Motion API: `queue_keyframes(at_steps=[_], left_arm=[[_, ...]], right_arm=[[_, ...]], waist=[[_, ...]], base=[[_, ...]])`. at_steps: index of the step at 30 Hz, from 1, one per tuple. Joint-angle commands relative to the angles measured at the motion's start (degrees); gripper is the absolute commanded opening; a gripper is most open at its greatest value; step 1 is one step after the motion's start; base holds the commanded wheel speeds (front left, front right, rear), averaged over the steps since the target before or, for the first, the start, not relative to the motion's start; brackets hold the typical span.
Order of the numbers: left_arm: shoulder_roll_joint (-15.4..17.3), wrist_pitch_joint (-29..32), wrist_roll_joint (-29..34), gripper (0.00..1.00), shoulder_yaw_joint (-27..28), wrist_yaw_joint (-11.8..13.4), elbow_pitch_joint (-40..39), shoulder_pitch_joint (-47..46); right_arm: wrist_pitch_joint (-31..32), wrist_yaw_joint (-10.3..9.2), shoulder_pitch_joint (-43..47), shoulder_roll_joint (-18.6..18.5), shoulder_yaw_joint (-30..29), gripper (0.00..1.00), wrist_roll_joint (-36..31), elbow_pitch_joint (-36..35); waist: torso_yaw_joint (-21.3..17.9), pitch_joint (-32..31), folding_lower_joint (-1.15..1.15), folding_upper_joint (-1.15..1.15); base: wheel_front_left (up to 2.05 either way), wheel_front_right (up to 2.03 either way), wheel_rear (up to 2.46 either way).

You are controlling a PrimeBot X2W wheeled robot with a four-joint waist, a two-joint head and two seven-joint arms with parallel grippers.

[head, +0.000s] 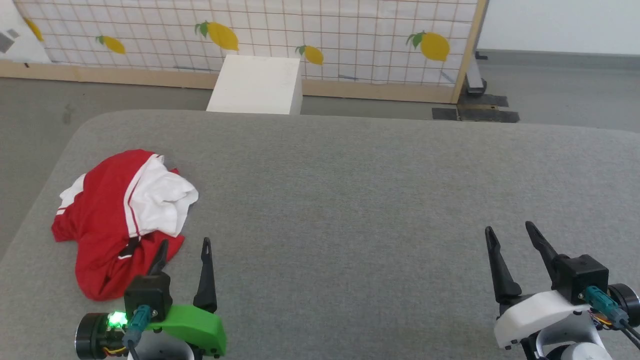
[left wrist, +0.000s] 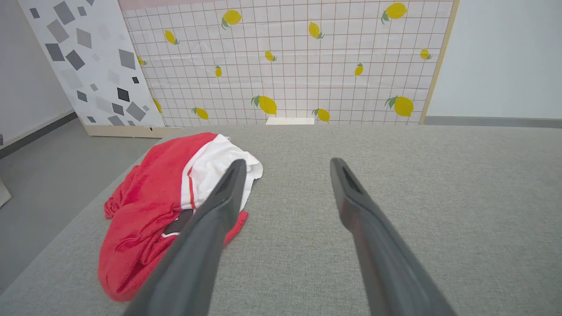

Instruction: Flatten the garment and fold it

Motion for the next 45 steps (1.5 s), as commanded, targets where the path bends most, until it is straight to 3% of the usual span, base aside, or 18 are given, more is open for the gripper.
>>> queue_keyframes(at_steps=[1, 36, 45], left_arm=[[-0.10, -0.67, -0.20, 1.00, -0.06, 0.36, -0.39, 0.75], [-0.20, -5.04, -1.44, 1.00, -0.38, 2.54, -1.92, 4.39], [-0.22, -6.11, -1.87, 1.00, -0.61, 3.03, -2.11, 5.16]], right_arm=[[-0.71, -0.03, 0.29, 0.03, -0.15, 1.00, 0.36, 0.28], [-5.11, -0.05, 0.15, 0.06, 1.83, 1.00, 2.13, 4.73], [-6.18, -0.06, 0.27, 0.07, 1.91, 1.00, 2.45, 5.67]], waist=[[0.95, -0.18, 0.00, 0.00], [14.41, -1.09, 0.00, 0.00], [15.97, -1.34, 0.00, 0.00]], base=[[0.00, 0.00, 0.00], [0.00, 0.00, 0.00], [0.00, 0.00, 0.00]])
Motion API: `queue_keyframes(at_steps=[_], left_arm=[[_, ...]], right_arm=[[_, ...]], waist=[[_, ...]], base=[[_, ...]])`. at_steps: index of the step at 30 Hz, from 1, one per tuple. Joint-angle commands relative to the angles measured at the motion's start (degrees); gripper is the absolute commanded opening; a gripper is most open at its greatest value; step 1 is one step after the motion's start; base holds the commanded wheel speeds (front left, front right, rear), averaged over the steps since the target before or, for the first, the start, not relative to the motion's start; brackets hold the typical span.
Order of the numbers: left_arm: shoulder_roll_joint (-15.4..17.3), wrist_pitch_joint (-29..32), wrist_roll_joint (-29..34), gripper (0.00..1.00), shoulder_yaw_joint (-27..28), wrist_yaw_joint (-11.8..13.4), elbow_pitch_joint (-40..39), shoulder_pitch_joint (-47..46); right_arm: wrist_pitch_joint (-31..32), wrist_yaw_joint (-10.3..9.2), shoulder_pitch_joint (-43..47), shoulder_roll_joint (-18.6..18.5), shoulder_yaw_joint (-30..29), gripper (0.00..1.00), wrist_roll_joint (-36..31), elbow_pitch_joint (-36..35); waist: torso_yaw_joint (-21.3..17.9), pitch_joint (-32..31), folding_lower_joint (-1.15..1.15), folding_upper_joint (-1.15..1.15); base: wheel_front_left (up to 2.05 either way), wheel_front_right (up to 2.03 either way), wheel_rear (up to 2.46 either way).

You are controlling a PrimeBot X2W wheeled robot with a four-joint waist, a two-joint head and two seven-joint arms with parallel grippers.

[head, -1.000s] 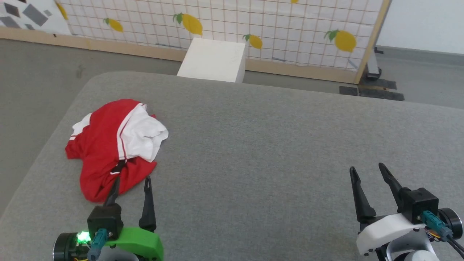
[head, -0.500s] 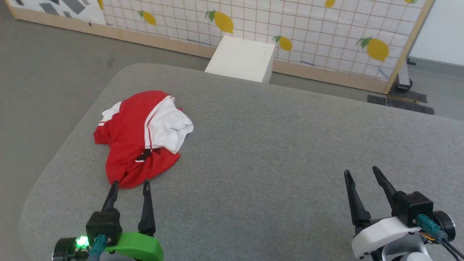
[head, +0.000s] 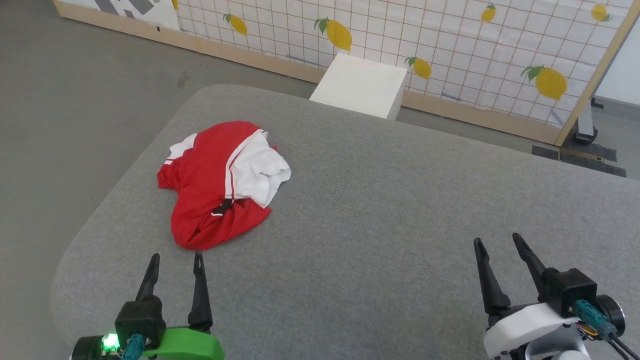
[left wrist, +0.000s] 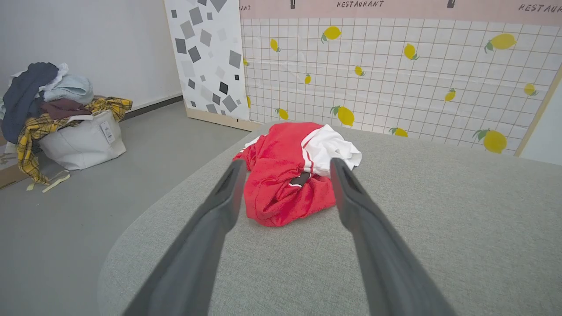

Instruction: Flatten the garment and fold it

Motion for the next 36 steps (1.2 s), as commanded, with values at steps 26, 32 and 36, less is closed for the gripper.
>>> queue_keyframes(at_steps=[26, 32, 36], left_arm=[[-0.29, -3.70, -1.65, 1.00, -0.74, 1.72, -0.93, 3.28], [-0.31, -4.41, -1.73, 1.00, -0.99, 1.80, -0.67, 3.50], [-0.31, -4.88, -1.76, 1.00, -0.94, 1.49, -0.32, 3.91]], right_arm=[[-3.61, -0.08, 0.07, 0.07, -0.07, 1.00, 1.16, 2.75], [-4.32, -0.08, 0.58, 0.08, -0.12, 1.00, 1.26, 3.46], [-4.79, -0.08, 0.66, 0.08, 0.07, 1.00, 1.57, 3.96]], waist=[[5.26, -0.49, 0.00, 0.00], [6.64, -1.22, 0.00, 0.00], [7.56, -1.64, 0.00, 0.00]], base=[[0.00, 0.00, 0.00], [0.00, 0.00, 0.00], [0.00, 0.00, 0.00]])
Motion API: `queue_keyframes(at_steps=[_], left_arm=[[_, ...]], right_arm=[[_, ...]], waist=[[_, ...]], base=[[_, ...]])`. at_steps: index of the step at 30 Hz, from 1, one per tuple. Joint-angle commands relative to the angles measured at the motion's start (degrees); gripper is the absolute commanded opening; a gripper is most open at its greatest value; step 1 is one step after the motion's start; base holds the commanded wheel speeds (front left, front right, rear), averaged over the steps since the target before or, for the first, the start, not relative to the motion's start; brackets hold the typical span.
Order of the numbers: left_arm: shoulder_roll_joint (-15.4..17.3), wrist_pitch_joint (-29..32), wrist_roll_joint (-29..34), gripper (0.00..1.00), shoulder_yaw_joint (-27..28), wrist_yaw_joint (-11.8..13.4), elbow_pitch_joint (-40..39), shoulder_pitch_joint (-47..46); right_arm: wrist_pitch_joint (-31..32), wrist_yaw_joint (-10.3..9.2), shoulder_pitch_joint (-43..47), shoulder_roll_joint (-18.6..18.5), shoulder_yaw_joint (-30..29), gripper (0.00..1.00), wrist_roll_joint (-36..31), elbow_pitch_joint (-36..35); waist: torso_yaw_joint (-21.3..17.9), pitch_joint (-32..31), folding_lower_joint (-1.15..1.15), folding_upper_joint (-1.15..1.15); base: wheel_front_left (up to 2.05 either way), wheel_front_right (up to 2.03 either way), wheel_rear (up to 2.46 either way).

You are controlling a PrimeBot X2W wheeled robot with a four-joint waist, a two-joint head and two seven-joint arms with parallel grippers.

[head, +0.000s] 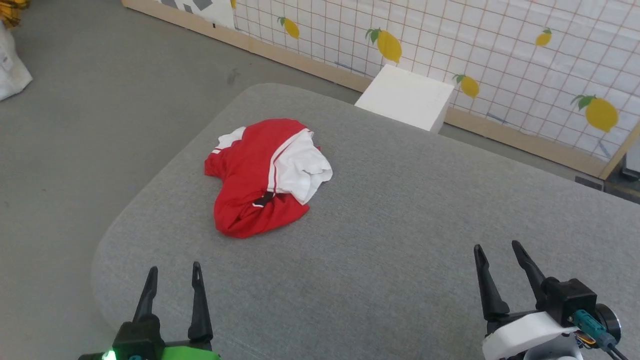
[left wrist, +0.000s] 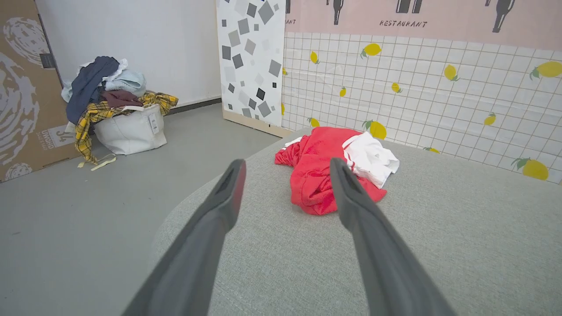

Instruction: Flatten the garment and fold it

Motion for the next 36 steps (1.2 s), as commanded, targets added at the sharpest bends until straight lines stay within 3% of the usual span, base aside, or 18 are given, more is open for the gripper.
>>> queue_keyframes(at_steps=[1, 6, 10, 19, 32, 36], left_arm=[[-0.31, -0.60, -0.03, 1.00, -0.01, -0.12, 0.26, 1.07], [-0.22, -1.17, -2.06, 1.00, -0.53, -1.80, 1.95, 0.00], [2.37, -0.27, -2.72, 1.00, -0.77, -4.66, 2.86, -5.30], [9.36, 11.66, -5.05, 1.00, -2.18, -10.74, 1.90, -21.57], [13.53, 26.21, -13.91, 1.00, -4.81, -12.60, 10.60, -44.63], [14.95, 31.12, -16.70, 1.00, -7.05, -12.76, 18.08, -51.71]], right_arm=[[-0.67, -0.08, 0.59, 0.06, 0.05, 1.00, 0.65, 0.38], [-1.25, -0.09, 0.41, 0.06, 0.20, 1.00, 0.90, 0.68], [-1.30, -0.09, 0.22, 0.06, -0.03, 1.00, 0.42, 0.17], [-1.30, -0.09, -1.12, 0.06, -0.35, 1.00, -1.51, -1.92], [5.33, -0.09, -4.89, -0.13, 0.67, 1.00, -7.49, -16.30], [9.64, -0.09, -6.13, -2.81, 1.50, 1.00, -7.78, -24.22]], waist=[[0.66, -0.33, 0.00, 0.00], [1.76, -0.18, 0.00, 0.00], [2.07, 0.79, 0.00, 0.00], [1.67, 5.09, 0.00, 0.00], [-0.98, 19.79, 0.00, 0.00], [-3.13, 26.58, 0.00, 0.00]], base=[[0.00, 0.00, 0.00], [0.00, 0.00, 0.00], [0.00, 0.00, 0.00], [0.00, 0.00, 0.00], [0.00, 0.00, 0.00], [0.00, 0.00, 0.00]])
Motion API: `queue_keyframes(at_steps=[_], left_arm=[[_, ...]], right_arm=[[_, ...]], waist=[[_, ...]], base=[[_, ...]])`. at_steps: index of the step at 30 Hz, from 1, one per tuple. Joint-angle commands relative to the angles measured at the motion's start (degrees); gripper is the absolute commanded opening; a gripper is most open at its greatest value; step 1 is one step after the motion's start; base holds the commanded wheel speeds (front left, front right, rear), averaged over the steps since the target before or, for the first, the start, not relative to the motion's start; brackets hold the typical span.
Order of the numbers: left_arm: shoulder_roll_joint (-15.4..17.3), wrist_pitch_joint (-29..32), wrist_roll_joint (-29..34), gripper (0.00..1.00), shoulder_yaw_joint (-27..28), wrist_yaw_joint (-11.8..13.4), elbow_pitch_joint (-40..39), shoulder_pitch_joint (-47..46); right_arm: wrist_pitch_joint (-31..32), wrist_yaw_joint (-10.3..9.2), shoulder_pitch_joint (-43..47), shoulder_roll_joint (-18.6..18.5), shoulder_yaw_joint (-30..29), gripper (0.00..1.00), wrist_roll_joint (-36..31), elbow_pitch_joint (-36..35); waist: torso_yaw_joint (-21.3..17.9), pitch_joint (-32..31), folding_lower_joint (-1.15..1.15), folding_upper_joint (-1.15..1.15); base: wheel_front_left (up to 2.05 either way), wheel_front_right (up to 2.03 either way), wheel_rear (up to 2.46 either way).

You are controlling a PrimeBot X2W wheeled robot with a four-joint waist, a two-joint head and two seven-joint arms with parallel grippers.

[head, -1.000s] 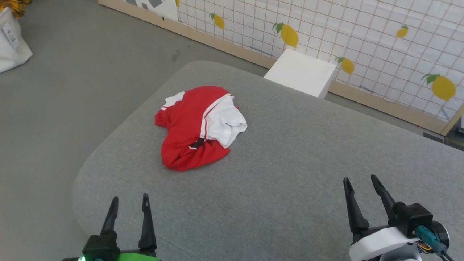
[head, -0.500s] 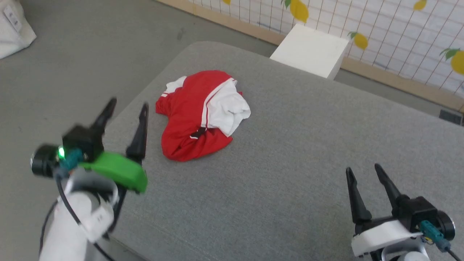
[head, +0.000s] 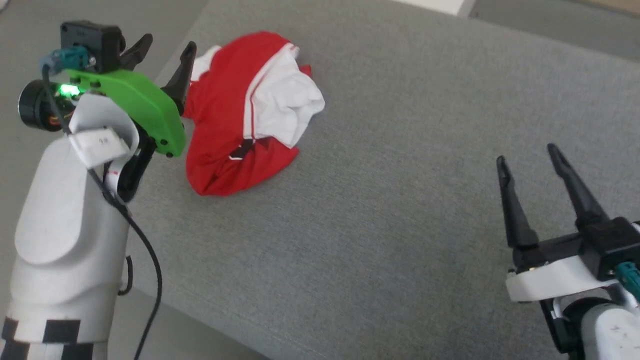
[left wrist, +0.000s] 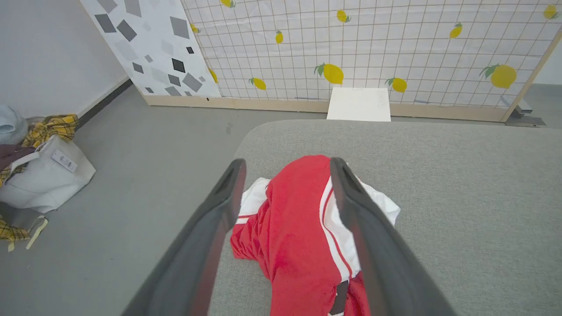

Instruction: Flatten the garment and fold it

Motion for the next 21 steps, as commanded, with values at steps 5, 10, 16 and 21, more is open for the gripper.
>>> queue_keyframes(at_steps=[5, 10, 16, 21], left_arm=[[1.24, 6.15, -2.34, 1.00, -1.70, -0.38, 6.30, -4.51], [2.38, 12.19, -4.38, 1.00, -0.71, 0.70, 10.45, -5.85], [3.75, 18.12, -5.46, 1.00, -0.16, 2.68, 12.88, -4.57], [3.33, 22.60, -8.10, 0.49, 1.38, 4.88, 14.53, -2.49]], right_arm=[[2.45, -0.09, -2.47, -1.76, 0.81, 1.00, 1.01, -4.63], [3.32, -0.09, -3.65, -2.00, 0.81, 1.00, 1.85, -6.56], [3.46, -0.09, -4.57, -2.49, -0.05, 1.00, 2.64, -7.02], [3.22, -0.09, -5.09, -2.51, -0.02, 1.00, 3.16, -6.71]], waist=[[-5.06, 10.81, -0.01, 0.00], [-7.35, 13.90, -0.01, 0.00], [-9.06, 16.93, -0.01, 0.00], [-9.97, 17.80, -0.01, 0.00]], base=[[0.00, 0.00, 0.00], [0.00, 0.00, 0.00], [0.00, 0.00, 0.00], [0.00, 0.00, 0.00]])
